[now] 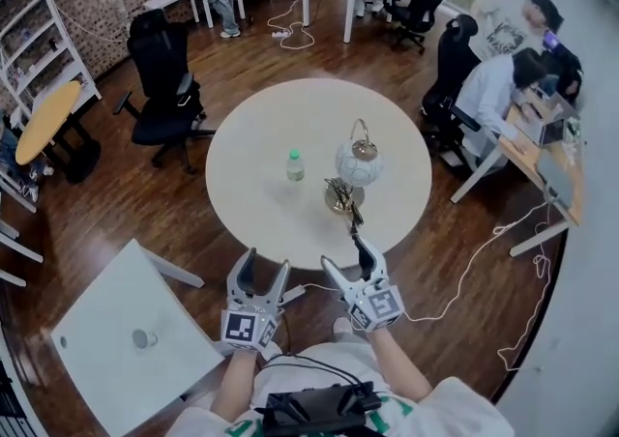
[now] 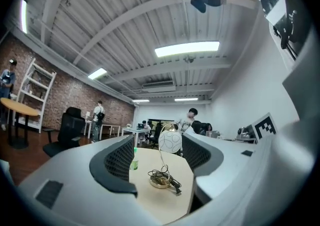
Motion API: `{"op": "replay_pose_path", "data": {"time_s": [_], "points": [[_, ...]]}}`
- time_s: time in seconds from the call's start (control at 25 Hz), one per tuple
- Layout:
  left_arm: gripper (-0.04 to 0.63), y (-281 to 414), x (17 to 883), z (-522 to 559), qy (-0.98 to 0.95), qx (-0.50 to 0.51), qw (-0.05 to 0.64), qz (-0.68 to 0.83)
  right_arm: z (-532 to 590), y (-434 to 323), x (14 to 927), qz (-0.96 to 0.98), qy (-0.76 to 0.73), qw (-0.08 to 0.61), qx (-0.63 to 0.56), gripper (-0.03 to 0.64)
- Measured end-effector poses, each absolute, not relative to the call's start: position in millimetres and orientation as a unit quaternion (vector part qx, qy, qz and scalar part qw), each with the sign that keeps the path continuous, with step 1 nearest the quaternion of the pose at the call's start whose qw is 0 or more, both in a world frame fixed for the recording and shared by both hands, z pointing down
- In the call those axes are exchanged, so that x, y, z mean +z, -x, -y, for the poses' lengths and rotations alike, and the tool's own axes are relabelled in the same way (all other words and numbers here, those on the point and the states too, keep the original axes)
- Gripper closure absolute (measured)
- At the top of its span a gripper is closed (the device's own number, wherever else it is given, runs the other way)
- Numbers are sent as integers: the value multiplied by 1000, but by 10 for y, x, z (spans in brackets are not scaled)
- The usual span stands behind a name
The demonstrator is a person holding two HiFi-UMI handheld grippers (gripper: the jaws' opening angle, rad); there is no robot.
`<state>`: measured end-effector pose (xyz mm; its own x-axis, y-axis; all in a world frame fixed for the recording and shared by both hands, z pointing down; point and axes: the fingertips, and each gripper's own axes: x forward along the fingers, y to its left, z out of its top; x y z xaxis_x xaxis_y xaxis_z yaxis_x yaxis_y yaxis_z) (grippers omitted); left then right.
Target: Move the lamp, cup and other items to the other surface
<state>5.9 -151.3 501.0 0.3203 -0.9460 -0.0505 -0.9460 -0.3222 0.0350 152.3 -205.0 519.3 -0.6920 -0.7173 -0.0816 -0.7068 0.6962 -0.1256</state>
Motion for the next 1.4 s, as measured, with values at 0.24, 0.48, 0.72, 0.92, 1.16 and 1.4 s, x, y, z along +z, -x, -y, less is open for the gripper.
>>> {"op": "replay_pose_path", "data": {"time_s": [0.24,0.48,0.72,0.92,1.16,1.4], "points": [[310,-302,5069,1693,828,21,-14,-560,2119,-1735,5198,-911,407,59,-20,238],[310,-385,5064,1859,830,37,-16,-556,2245,-1883,5346,-908,416,48,-27,239],[310,-416,5139,1973,830,34,-27,-556,2453,-2086,5815,-894,437,28,-97,239],[310,-474,5265,2081,831,22,-40,-554,2827,-2178,6382,-883,448,-38,-135,241],[310,-558,5368,2174,831,-7,-64,-552,3453,-2253,7098,-873,450,-108,-151,243],[310,-328,5590,2210,808,-40,-87,-581,4203,-2046,7615,-868,446,-141,-167,252]]}}
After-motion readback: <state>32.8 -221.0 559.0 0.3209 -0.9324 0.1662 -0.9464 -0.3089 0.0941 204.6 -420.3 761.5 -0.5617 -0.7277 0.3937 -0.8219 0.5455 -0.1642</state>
